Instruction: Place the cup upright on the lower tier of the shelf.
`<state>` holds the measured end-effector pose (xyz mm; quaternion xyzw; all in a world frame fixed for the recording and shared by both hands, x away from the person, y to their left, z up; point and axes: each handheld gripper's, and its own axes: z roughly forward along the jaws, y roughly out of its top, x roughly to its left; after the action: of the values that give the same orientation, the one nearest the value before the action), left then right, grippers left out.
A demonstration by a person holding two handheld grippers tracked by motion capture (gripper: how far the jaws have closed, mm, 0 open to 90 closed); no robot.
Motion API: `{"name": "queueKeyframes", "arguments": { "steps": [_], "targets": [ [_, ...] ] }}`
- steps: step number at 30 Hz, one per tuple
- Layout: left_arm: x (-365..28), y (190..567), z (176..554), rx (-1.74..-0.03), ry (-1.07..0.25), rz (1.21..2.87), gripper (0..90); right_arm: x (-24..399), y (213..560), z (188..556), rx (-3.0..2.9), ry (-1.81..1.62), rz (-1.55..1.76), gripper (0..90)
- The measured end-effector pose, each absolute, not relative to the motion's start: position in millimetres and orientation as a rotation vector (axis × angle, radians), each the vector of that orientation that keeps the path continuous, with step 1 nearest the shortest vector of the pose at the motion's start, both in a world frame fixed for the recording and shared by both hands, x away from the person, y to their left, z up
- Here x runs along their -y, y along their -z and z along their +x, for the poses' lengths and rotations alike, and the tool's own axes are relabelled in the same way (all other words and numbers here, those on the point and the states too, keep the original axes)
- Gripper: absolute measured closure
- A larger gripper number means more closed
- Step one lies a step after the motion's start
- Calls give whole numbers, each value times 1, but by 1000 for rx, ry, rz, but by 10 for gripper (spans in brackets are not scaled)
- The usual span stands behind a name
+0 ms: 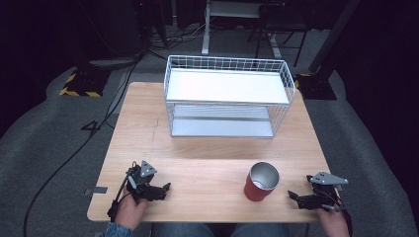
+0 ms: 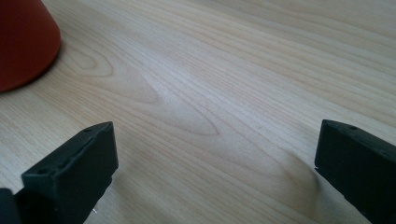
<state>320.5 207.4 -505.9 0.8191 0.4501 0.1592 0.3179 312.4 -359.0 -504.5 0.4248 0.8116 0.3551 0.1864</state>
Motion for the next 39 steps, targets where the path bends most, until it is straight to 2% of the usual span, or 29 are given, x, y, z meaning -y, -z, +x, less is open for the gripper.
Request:
{"name": "queueKeyframes", "arguments": {
  "steps": [17, 39],
  "targets": [
    [-207, 506, 320, -1184, -419, 2155, 1, 356, 480, 292, -2138, -1145, 1170, 0],
    [-206, 506, 322, -1196, -421, 2149, 1, 329, 460, 256, -2074, -1314, 1084, 0]
  ]
}}
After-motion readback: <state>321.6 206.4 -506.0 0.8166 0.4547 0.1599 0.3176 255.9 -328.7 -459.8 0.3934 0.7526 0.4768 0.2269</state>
